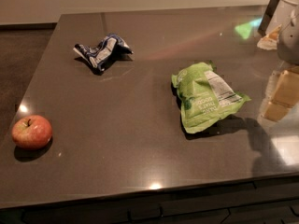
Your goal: Pick green rice chip bag
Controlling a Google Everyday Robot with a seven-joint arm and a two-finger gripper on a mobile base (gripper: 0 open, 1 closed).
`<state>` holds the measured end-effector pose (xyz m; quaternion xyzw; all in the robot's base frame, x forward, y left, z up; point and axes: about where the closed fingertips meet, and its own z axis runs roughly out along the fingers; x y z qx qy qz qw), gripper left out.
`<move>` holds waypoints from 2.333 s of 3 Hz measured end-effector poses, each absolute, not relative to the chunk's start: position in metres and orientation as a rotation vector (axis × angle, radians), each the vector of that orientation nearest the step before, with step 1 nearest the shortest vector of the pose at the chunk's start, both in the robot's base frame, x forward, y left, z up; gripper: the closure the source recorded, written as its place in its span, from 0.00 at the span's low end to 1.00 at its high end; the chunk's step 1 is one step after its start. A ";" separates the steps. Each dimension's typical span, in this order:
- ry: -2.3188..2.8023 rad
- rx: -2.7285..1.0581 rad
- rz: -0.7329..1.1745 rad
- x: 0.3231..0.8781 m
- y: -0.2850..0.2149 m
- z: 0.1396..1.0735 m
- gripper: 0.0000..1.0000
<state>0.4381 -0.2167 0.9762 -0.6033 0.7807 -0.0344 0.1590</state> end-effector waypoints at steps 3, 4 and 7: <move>2.282 -1.602 -0.126 0.455 -0.218 0.972 0.00; 2.342 -1.468 -0.139 0.477 -0.221 0.955 0.00; 2.474 -1.171 0.058 0.524 -0.217 0.901 0.00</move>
Offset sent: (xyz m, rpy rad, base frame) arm 0.0069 -0.0019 -0.0042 0.0123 0.0096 -0.0365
